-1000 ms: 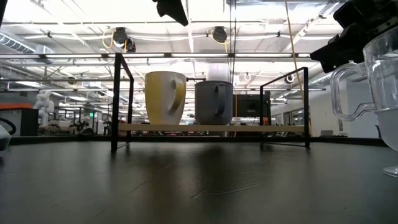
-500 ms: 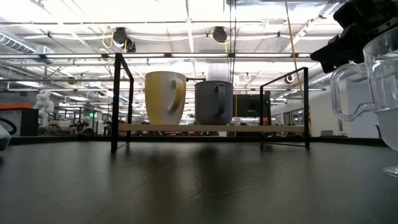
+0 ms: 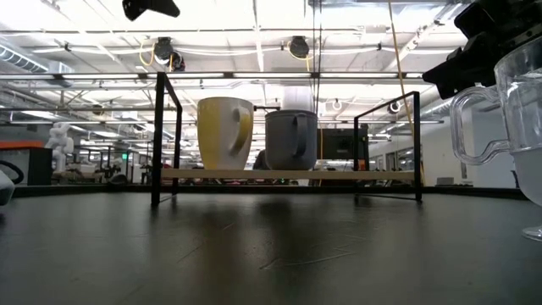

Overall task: Stack small to large cups/mugs on shelf
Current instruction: Put the transparent mug on the shelf

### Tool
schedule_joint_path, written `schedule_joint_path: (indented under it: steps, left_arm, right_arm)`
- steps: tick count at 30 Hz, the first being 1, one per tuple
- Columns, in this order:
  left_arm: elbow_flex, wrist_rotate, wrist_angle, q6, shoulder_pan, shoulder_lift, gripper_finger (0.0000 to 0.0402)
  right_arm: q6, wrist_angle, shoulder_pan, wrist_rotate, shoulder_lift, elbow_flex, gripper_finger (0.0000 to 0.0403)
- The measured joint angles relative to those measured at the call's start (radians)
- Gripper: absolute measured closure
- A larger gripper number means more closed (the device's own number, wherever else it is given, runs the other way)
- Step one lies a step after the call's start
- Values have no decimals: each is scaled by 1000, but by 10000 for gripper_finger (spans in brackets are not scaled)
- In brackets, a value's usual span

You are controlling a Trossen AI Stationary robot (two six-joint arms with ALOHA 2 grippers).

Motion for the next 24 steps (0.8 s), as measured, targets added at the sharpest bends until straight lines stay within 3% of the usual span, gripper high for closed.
schedule_joint_path:
  steps: [7, 14, 24]
  left_arm:
    - [-338, 26, 422, 32, -63, -118, 401]
    - [-602, 27, 795, 68, -121, -208, 401]
    - [-965, 27, 1392, 96, -223, -229, 401]
  right_arm:
    - [-2, 131, 0, 0, 0, -83, 403]
    - [12, 183, 0, 0, 0, -101, 403]
    - [15, 227, 0, 0, 0, -102, 403]
